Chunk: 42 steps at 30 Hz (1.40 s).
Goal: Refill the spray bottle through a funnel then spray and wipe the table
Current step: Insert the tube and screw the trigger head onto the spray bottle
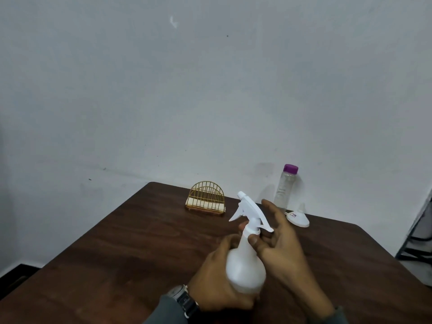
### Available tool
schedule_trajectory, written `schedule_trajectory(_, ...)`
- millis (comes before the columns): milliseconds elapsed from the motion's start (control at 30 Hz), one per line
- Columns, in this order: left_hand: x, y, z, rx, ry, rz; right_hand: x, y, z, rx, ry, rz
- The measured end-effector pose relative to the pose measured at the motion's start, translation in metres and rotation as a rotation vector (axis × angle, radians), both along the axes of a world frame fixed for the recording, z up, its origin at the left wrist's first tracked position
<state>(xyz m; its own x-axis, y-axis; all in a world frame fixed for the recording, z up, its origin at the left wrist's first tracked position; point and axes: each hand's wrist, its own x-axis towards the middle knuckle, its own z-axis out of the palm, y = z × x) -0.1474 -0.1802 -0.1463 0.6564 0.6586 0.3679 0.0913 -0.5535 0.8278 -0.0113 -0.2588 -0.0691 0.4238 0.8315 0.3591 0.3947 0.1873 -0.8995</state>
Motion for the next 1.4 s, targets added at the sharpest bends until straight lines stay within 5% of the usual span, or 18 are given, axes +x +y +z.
schedule_trajectory(333,0.009,-0.017,-0.013,0.045,0.040,0.115,-0.025,-0.005,-0.003,0.032,-0.092,-0.259)
schedule_trajectory(500,-0.006,0.002,0.002,-0.068,0.038,-0.085,0.005,-0.011,-0.003,0.004,0.142,0.179)
schedule_trajectory(733,-0.016,0.007,0.011,-0.087,0.160,-0.264,0.019,-0.018,0.013,-0.091,0.063,0.613)
schedule_trajectory(1100,-0.008,-0.004,-0.001,-0.100,0.070,-0.154,0.004,-0.018,0.003,-0.046,0.053,0.266)
schedule_trajectory(1400,0.026,-0.060,-0.001,-0.156,0.026,0.366,-0.011,-0.020,-0.003,-0.008,0.033,-0.034)
